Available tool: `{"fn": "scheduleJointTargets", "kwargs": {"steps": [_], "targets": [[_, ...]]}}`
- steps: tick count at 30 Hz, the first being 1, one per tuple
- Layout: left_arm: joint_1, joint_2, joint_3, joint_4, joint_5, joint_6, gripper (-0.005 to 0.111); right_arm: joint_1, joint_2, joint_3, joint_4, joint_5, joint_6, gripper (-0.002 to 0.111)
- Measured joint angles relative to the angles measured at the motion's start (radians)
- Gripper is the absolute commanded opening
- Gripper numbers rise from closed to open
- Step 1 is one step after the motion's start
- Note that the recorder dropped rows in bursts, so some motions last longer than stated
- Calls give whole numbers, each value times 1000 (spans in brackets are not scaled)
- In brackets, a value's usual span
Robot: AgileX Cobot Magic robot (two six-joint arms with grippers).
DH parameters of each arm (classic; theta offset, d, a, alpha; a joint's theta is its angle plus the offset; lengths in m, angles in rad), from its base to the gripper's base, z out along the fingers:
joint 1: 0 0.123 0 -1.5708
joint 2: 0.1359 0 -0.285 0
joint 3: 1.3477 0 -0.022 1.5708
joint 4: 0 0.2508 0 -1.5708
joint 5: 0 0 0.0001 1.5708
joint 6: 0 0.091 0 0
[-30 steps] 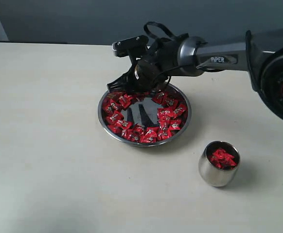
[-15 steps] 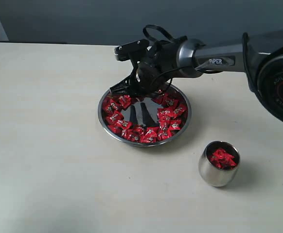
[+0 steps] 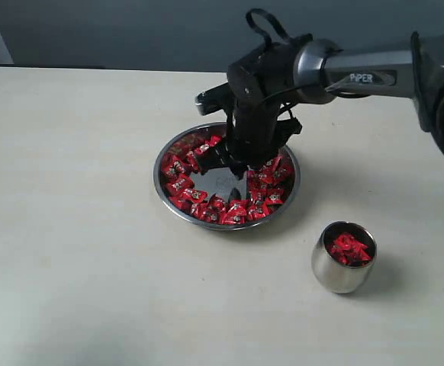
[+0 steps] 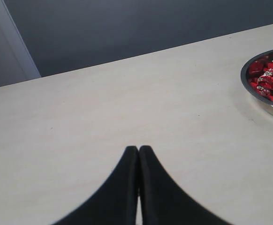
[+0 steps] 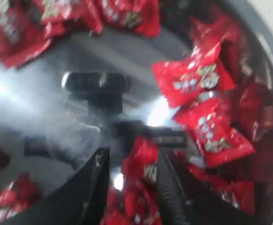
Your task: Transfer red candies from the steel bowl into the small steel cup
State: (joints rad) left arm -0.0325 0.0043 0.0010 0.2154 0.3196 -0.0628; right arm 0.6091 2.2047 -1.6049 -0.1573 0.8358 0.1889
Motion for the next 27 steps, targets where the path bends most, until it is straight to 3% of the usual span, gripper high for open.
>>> {"fn": "scheduleJointTargets", "kwargs": {"steps": [6,27], "targets": [[0,0,0,0,0,0,0,0,-49,-2,43,50,-119,34],[0,0,0,0,0,0,0,-10,34,-2,-48,28,-132,34]]}}
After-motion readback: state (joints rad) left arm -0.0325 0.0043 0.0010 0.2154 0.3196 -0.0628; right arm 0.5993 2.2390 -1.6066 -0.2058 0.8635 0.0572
